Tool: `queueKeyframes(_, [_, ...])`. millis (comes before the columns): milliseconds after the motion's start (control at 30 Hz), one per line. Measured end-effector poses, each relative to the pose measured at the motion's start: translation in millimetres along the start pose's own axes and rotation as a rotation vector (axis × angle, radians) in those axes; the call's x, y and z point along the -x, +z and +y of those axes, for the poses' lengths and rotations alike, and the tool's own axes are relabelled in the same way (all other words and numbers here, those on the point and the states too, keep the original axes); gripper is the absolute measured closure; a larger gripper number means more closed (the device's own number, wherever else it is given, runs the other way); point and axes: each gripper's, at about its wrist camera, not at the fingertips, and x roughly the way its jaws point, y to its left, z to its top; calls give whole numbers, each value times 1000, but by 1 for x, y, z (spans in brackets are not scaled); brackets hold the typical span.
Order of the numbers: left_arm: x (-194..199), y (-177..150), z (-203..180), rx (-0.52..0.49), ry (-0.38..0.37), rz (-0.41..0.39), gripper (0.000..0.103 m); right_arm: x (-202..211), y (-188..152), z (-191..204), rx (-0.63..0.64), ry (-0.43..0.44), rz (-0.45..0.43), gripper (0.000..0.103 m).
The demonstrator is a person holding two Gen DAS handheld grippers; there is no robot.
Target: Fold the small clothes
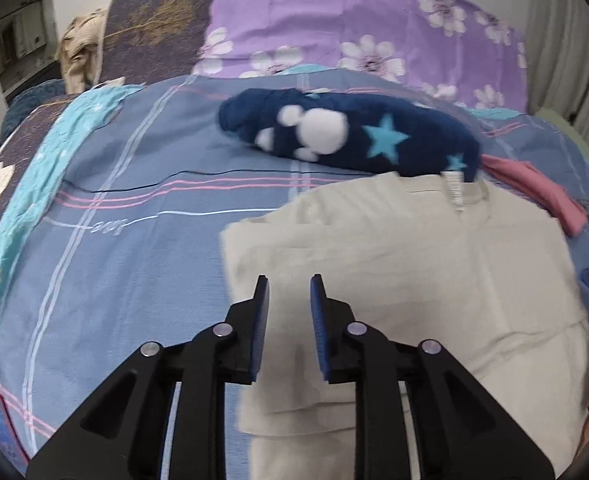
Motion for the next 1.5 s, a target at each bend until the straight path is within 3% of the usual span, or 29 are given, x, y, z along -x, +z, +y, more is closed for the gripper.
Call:
queueKeyframes(67, [-5,-6,-15,-32,-47,-7,72,-2,0,-3,-3,-31,7,43])
queueKeyframes(167, [-29,-26,-46,-98,-97,47,68,-6,-1,-8,-4,-100,19,43])
queueKeyframes(200, [-45,-36,-54,-114,-88,78,66,-8,-2,-10,-9,-110,26,43])
queueKeyframes(267, [-50,-51,-63,-156,-30,-7,62,-13,-2,-17,-25,-160,50,43])
queueKeyframes(300, [-48,-50,-63,-156,-24,-13,62,-18,-4,-22,-35,-207,73,44])
queueKeyframes(333, [-47,-49,-61,-143,-29,-13,61,-21,-5,-26,-39,-219,83,51])
queueKeyframes(433, [-48,-49,-54,-114,-62,-13,61,-22,-6,-27,-30,-228,85,56])
queueKeyframes(567, [-46,-51,-57,-129,-42,-19,61,5,-2,-29,-64,-199,58,59])
queueKeyframes(633, [-47,-51,-60,-140,-29,-21,61,25,-5,-21,8,-154,29,65])
queueKeyframes(733, [-49,-51,-59,-137,-33,-21,61,36,-22,-15,120,-142,82,70])
queueKeyframes(833, [-48,-51,-60,-137,-31,-22,61,35,-36,-19,128,-151,121,70])
queueKeyframes(867, [-48,-51,-60,-138,-30,-23,61,31,-39,-21,124,-165,138,73])
queueKeyframes(900, [-47,-51,-60,-139,-28,-24,60,25,-43,-21,134,-234,162,79])
queueKeyframes(933, [-47,-51,-59,-137,-30,-24,60,23,-46,-21,148,-282,156,96])
queueKeyframes(1067, [-47,-52,-57,-126,-46,-26,60,34,-51,-34,53,-271,108,96])
queueKeyframes(1200, [-47,-51,-56,-120,-65,-25,57,40,-47,-21,63,-306,93,92])
queueKeyframes(1300, [-47,-50,-55,-114,-78,-26,56,43,-34,-13,48,-228,64,86])
queueKeyframes(1367, [-47,-50,-55,-113,-87,-26,53,36,-15,-9,33,-222,47,70])
queueKeyframes(1500, [-47,-51,-56,-119,-88,-25,52,-4,26,-15,1,-237,71,57])
